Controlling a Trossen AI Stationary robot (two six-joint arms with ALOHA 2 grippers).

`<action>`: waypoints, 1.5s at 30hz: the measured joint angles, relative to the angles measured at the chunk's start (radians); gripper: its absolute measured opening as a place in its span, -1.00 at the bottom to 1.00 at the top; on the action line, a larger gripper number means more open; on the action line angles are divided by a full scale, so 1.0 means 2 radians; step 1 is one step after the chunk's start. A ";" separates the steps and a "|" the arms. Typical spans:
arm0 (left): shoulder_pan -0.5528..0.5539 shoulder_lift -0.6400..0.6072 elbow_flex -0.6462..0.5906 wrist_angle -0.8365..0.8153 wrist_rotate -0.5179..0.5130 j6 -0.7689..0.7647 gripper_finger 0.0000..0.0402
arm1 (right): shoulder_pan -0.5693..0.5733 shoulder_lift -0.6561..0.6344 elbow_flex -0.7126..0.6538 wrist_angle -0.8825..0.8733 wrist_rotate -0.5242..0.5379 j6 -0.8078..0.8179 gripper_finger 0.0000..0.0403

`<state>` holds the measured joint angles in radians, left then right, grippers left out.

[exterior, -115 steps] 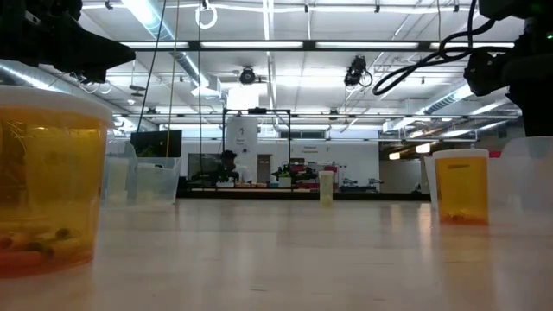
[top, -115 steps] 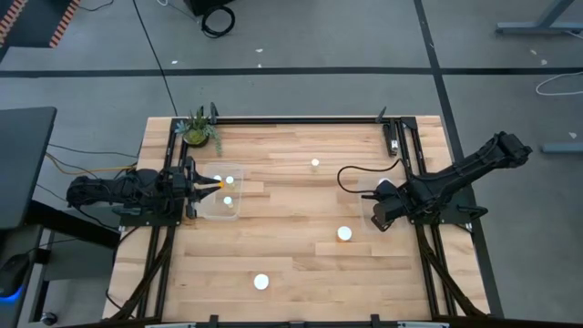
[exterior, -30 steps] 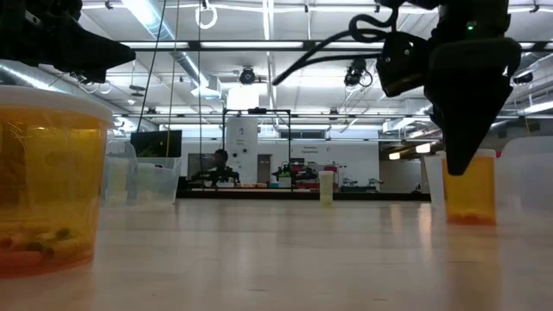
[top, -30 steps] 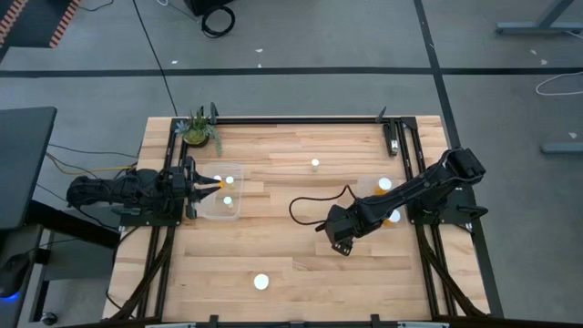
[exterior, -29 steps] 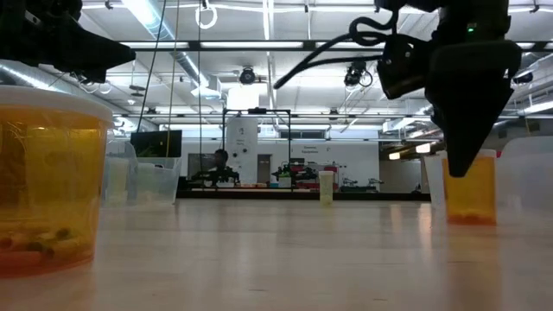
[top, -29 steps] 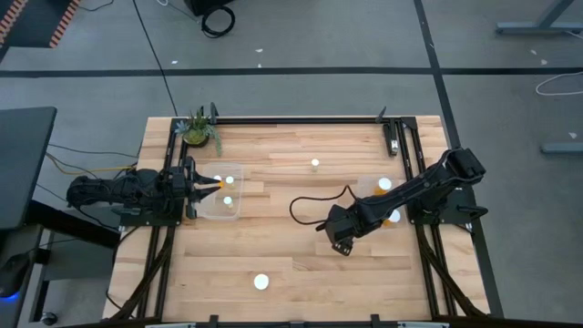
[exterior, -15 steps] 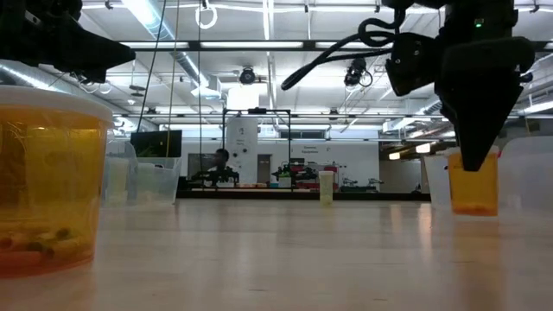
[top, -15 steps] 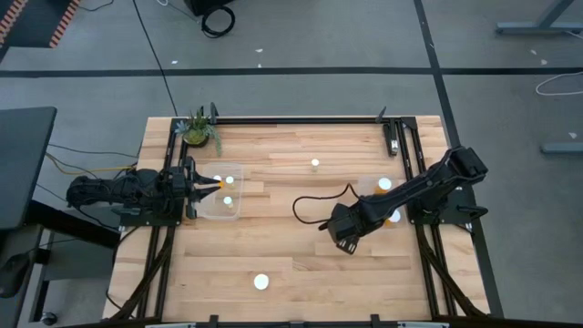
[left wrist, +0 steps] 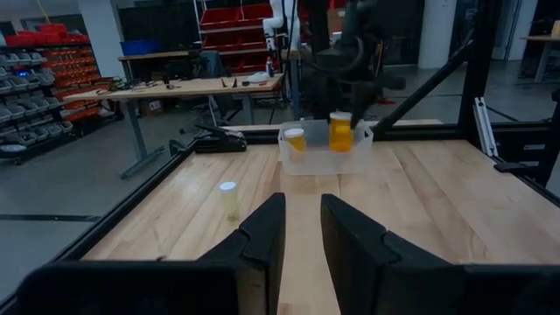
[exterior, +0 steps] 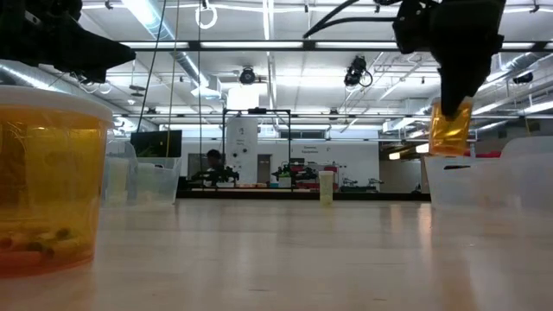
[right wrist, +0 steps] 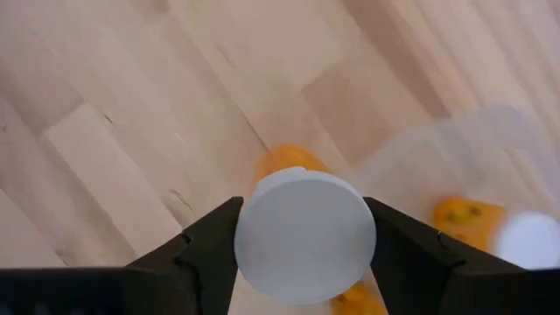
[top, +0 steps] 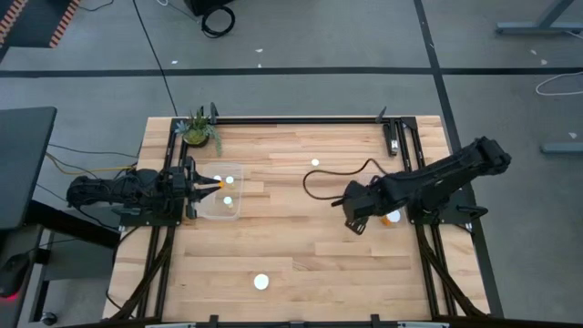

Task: Pick and place medicine bottles into bin by pill shape (circle, oval)
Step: Put the large orange pill bottle into the right transparent bin

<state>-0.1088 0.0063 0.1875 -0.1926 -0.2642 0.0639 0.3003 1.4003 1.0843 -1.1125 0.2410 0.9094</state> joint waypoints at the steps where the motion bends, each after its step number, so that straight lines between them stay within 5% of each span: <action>1: 0.000 0.000 0.000 0.000 0.000 0.000 -0.59 | 0.000 -0.008 0.000 -0.009 0.001 0.002 0.12; 10: 0.000 0.000 0.000 0.000 0.000 0.000 -0.55 | -0.010 -0.061 -0.009 -0.057 0.011 0.009 0.13; 21: 0.000 0.000 0.000 0.000 0.000 0.000 -0.56 | -0.068 -0.124 -0.115 -0.016 0.007 -0.008 0.13; 35: 0.000 0.000 0.000 0.000 0.000 0.000 -0.60 | -0.192 -0.109 -0.181 0.088 -0.024 -0.105 0.13; 45: 0.000 0.000 0.000 0.000 0.000 0.000 -0.55 | -0.213 -0.058 -0.180 0.111 -0.046 -0.128 0.14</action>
<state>-0.1085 0.0063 0.1875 -0.1925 -0.2645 0.0643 -0.1255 1.2850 0.7236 -0.8911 0.1487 0.6536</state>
